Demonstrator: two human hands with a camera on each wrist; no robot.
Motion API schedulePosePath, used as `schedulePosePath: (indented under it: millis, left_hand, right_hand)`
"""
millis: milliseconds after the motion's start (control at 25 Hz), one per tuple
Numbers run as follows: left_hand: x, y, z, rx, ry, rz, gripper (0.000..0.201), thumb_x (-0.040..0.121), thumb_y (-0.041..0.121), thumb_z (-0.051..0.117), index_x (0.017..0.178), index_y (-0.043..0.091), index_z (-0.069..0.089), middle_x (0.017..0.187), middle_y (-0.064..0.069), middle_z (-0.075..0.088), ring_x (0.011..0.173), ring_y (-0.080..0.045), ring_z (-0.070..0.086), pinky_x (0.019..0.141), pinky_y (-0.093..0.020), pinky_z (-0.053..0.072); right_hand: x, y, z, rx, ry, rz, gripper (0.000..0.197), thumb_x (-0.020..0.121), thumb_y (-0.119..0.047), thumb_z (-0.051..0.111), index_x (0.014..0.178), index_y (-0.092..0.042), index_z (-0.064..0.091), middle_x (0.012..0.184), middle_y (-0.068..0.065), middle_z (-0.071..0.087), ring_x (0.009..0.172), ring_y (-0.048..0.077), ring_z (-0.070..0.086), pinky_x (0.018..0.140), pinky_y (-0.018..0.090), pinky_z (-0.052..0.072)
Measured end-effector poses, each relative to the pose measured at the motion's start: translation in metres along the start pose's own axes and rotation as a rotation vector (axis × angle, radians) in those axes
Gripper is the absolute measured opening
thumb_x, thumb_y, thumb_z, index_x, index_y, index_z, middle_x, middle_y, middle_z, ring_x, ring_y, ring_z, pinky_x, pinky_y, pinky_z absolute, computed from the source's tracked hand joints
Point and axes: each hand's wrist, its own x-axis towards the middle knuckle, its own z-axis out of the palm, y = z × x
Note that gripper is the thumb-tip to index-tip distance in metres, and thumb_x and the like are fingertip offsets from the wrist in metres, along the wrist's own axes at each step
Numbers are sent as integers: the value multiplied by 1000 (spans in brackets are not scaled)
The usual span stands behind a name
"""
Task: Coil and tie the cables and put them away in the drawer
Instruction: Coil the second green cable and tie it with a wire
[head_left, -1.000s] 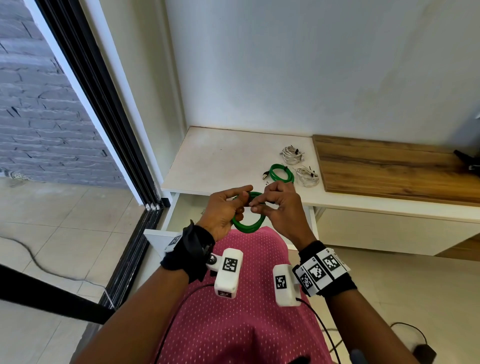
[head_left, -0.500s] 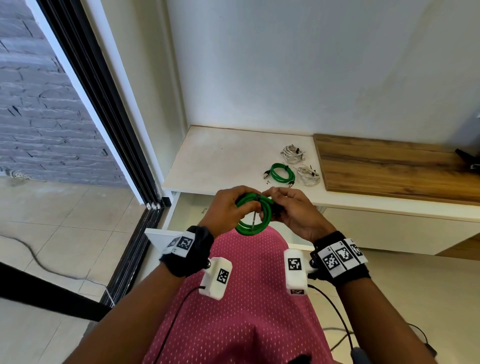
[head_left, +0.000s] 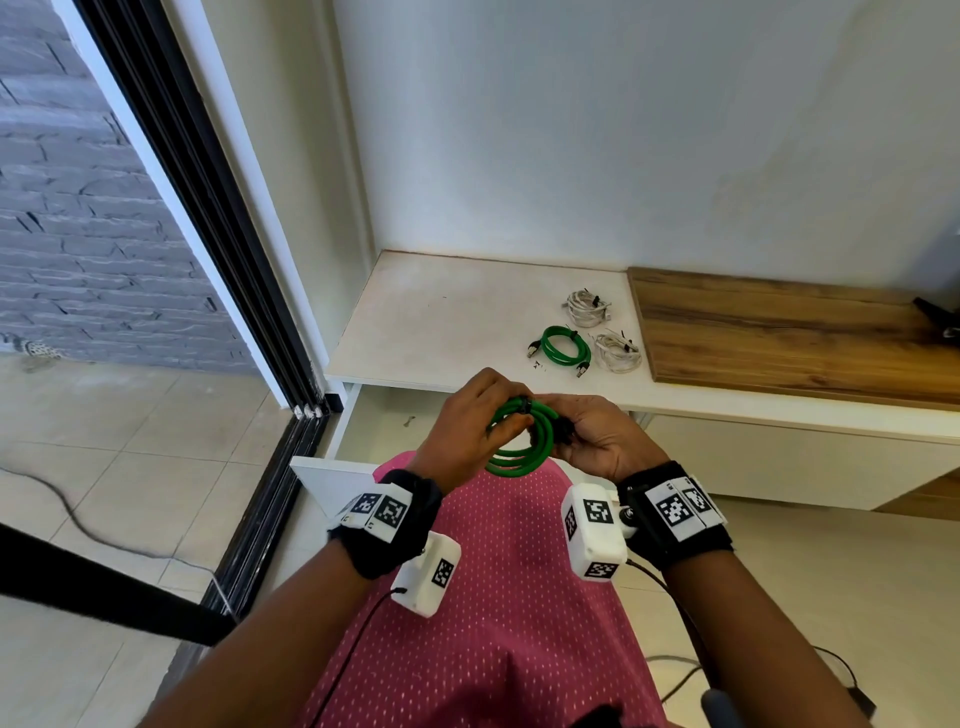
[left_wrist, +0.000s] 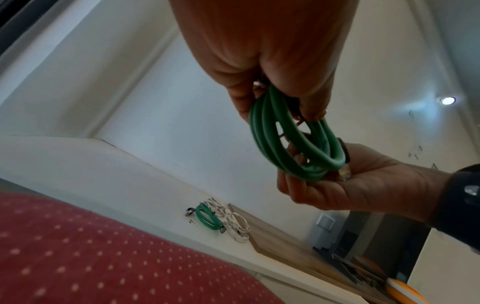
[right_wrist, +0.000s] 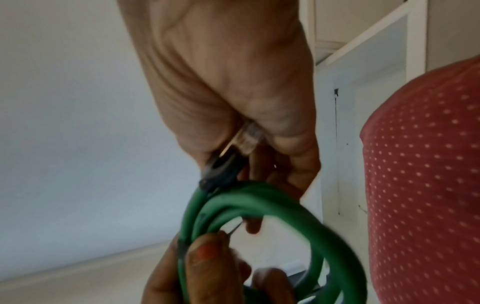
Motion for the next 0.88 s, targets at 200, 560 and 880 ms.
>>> schedulePosePath:
  millis: [200, 560, 880]
  left_hand:
    - [-5, 7, 7, -249, -9, -166, 26, 86, 19, 69, 111, 12, 63, 94, 4, 66, 81, 2, 61, 74, -8, 45]
    - [-8, 5, 20, -507, 72, -382, 14, 83, 17, 73, 94, 13, 64, 87, -3, 72, 79, -20, 69, 77, -38, 58]
    - [-4, 9, 3, -599, 66, -367, 17, 76, 5, 77, 86, 14, 67, 83, -7, 71, 79, -23, 69, 77, -35, 58]
  right_hand:
    - [5, 4, -3, -6, 128, -216, 19, 79, 6, 67, 96, 0, 66, 68, 14, 71, 53, 21, 66, 47, 25, 53]
    - [9, 18, -8, -440, 219, -755, 16, 72, 0, 78, 79, -14, 74, 77, 11, 74, 70, 25, 71, 65, 35, 59]
    - [-8, -3, -21, -632, -196, -896, 22, 80, 12, 63, 97, 0, 72, 90, 3, 73, 84, 30, 66, 71, 35, 55]
